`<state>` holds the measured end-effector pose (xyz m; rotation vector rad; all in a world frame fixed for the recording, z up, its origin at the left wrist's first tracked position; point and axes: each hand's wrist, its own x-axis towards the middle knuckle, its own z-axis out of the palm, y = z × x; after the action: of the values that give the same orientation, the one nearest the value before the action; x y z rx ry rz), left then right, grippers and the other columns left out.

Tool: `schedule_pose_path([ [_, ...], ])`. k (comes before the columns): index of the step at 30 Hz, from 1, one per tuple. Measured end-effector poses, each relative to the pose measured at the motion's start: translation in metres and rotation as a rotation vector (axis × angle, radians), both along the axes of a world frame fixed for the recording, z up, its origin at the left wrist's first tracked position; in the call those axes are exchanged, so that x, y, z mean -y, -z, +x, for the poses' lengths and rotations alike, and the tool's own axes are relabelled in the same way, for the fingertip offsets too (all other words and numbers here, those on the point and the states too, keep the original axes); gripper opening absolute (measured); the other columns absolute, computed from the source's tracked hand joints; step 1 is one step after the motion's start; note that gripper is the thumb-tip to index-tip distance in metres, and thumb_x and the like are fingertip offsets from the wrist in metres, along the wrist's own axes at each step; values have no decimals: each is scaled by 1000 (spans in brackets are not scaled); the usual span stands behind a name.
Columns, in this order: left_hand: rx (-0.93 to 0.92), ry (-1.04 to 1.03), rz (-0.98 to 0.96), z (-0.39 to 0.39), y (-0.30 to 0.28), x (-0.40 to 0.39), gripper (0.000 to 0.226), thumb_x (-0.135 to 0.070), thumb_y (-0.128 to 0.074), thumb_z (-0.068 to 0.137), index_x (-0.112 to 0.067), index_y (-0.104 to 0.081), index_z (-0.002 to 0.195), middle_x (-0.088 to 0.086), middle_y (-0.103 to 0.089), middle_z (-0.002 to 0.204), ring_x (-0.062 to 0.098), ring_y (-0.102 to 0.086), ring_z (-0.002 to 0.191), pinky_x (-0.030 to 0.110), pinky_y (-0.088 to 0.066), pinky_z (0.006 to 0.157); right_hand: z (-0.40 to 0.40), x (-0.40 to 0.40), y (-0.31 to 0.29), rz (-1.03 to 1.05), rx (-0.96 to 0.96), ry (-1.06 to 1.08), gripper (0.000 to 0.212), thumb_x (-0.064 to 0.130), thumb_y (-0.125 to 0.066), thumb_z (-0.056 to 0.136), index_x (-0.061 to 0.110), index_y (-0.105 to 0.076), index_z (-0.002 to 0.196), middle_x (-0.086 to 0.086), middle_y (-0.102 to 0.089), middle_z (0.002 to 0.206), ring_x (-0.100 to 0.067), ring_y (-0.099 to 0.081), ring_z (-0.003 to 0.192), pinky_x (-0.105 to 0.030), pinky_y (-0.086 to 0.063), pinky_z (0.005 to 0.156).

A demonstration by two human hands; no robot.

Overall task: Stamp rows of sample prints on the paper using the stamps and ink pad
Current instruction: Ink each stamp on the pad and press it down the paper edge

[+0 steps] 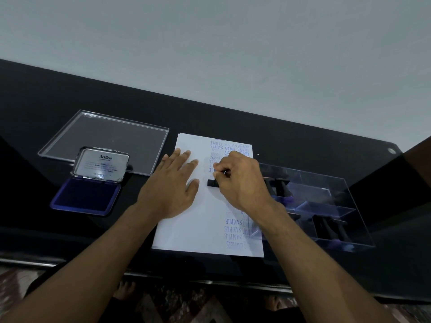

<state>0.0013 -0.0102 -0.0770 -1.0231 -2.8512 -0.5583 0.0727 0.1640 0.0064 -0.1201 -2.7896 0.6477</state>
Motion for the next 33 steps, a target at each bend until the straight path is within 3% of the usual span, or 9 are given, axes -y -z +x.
schedule_pose_path([
  [6, 11, -5, 7, 0, -3, 0, 76, -58, -14, 92, -20, -36, 154, 4, -22, 166, 22, -9, 155, 42, -9, 125, 10, -3, 1, -87, -87, 19, 9, 16, -70, 88, 15, -77, 93, 2, -69, 94, -12, -65, 79, -34, -56, 79],
  [8, 14, -3, 8, 0, -2, -1, 74, -58, -15, 93, -21, -35, 155, 3, -21, 166, 21, -8, 155, 43, -10, 126, 16, -10, 2, -240, -217, 123, 9, 15, -71, 85, 18, -77, 91, 5, -70, 91, -10, -66, 75, -35, -57, 75],
  [11, 24, -1, 8, 0, -2, 0, 69, -55, -21, 96, -22, -34, 155, 2, -19, 167, 20, -6, 155, 43, -9, 126, 24, -23, -1, -638, -324, 311, 10, 13, -71, 85, 21, -74, 90, 2, -71, 84, -18, -70, 72, -36, -58, 60],
  [15, 18, 1, 5, 1, -3, 0, 72, -57, -19, 94, -21, -35, 155, 3, -20, 166, 21, -8, 155, 43, -9, 126, 28, -32, -4, -830, -310, 392, 10, 6, -69, 86, 13, -73, 92, -4, -72, 78, -23, -70, 68, -28, -53, 53],
  [22, 25, 2, 5, 1, -4, 0, 73, -57, -18, 93, -21, -34, 155, 2, -20, 166, 21, -7, 155, 43, -9, 126, 30, -28, 5, -762, -312, 385, 10, 9, -69, 84, 15, -73, 91, 1, -73, 76, -18, -71, 67, -40, -59, 65],
  [33, 12, 9, 8, 0, -2, 1, 67, -51, -25, 96, -20, -36, 154, 4, -22, 166, 22, -8, 155, 42, -8, 126, 30, -28, 7, -749, -312, 375, 11, 9, -69, 85, 16, -73, 91, 3, -73, 78, -17, -71, 71, -31, -59, 66],
])
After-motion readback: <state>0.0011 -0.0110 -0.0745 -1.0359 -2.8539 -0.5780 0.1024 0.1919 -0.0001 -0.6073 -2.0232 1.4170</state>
